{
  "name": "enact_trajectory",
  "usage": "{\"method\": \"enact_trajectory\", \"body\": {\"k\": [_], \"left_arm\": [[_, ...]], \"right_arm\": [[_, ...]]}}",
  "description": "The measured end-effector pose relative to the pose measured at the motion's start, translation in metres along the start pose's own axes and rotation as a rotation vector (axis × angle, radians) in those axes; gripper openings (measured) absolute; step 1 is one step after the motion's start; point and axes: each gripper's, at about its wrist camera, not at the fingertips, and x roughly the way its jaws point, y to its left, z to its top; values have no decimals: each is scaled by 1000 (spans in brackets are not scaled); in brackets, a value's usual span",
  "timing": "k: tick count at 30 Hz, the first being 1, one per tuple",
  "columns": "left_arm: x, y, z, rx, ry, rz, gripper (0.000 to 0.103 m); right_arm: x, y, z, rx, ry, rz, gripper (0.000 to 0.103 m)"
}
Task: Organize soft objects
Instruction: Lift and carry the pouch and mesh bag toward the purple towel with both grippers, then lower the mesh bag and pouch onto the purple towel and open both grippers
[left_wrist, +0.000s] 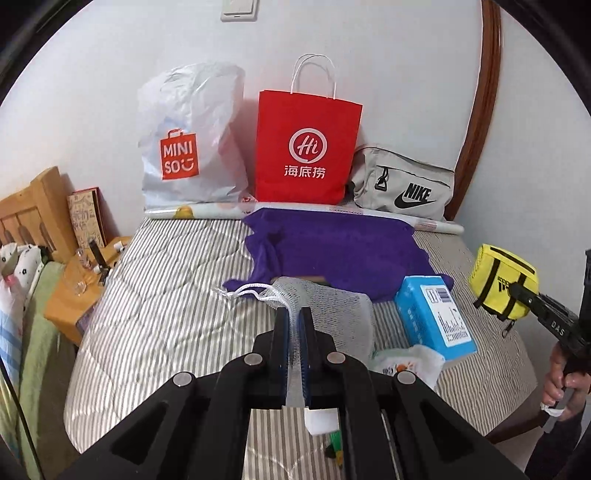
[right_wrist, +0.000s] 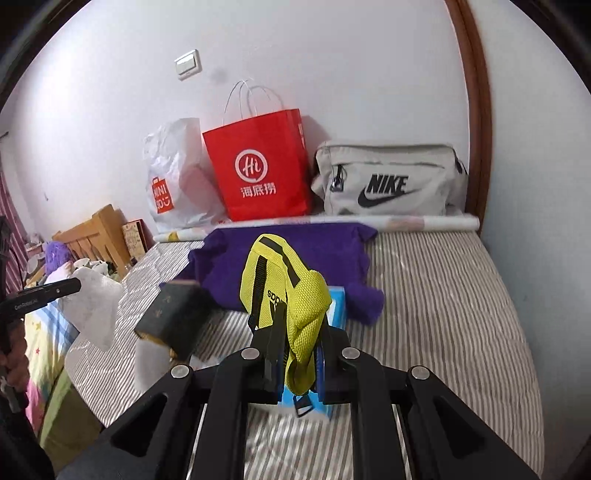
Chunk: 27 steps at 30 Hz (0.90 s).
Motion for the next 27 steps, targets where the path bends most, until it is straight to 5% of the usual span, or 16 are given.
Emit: {"method": "enact_trajectory", "body": {"k": [14, 27], "left_arm": [[57, -1, 52, 14, -5, -39, 6], [149, -2, 98, 19, 55, -81, 6]], "right_arm": [[88, 2, 47, 19, 54, -11, 12], [169, -14, 68, 17, 146, -25, 12]]}}
